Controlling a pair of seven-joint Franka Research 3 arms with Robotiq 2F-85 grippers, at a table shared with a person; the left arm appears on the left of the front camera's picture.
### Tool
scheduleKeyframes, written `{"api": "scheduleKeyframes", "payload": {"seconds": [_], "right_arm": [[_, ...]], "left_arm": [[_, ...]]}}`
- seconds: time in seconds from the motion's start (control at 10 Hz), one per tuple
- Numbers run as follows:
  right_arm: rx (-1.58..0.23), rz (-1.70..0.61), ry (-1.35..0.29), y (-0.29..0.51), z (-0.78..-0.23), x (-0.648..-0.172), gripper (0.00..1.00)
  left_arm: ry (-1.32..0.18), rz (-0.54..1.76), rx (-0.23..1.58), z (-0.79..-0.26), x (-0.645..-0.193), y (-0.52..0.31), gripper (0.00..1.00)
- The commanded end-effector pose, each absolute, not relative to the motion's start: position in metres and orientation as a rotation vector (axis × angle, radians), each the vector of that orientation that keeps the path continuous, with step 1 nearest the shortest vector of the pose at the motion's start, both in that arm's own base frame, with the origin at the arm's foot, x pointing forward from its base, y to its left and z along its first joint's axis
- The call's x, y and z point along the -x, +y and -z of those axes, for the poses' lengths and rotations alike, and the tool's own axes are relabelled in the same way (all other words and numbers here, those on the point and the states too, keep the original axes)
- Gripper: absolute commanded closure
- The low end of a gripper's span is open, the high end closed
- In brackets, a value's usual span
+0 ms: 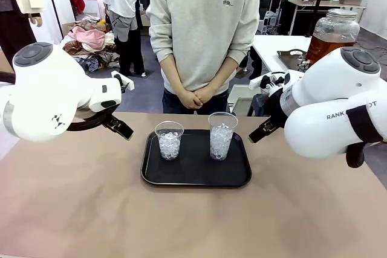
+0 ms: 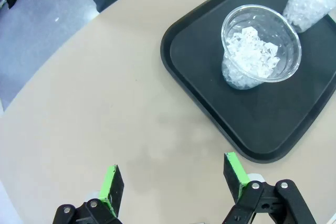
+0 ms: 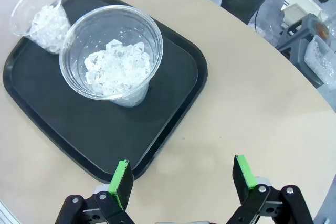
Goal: Pour the drink into the iced cup.
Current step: Pick up the iced cup indicated by the human and present it to them.
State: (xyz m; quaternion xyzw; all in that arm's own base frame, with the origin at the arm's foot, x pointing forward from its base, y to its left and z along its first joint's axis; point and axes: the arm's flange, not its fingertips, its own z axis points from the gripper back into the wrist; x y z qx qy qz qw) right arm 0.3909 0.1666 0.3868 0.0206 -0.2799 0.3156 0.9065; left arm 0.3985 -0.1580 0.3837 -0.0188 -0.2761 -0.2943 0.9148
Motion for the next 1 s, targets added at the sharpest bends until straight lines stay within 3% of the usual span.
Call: {"api": "scheduleKeyframes", "payload": {"seconds": [0.0, 0.2, 0.9], "right_arm": [[-0.044, -0.649, -0.581, 0.166, -0.388, -0.391, 0.0], [-0.043, -0.652, -0.578, 0.167, -0.387, -0.391, 0.0], [-0.39, -0.601, -0.557, 0.127, -0.476, -0.367, 0.0]], "left_arm": [[-0.574, 0.609, 0.033, -0.386, -0.398, -0.156, 0.0], [-0.568, 0.606, 0.039, -0.384, -0.399, -0.158, 0.0], [-0.591, 0.586, 0.261, -0.469, -0.393, -0.158, 0.0]]}}
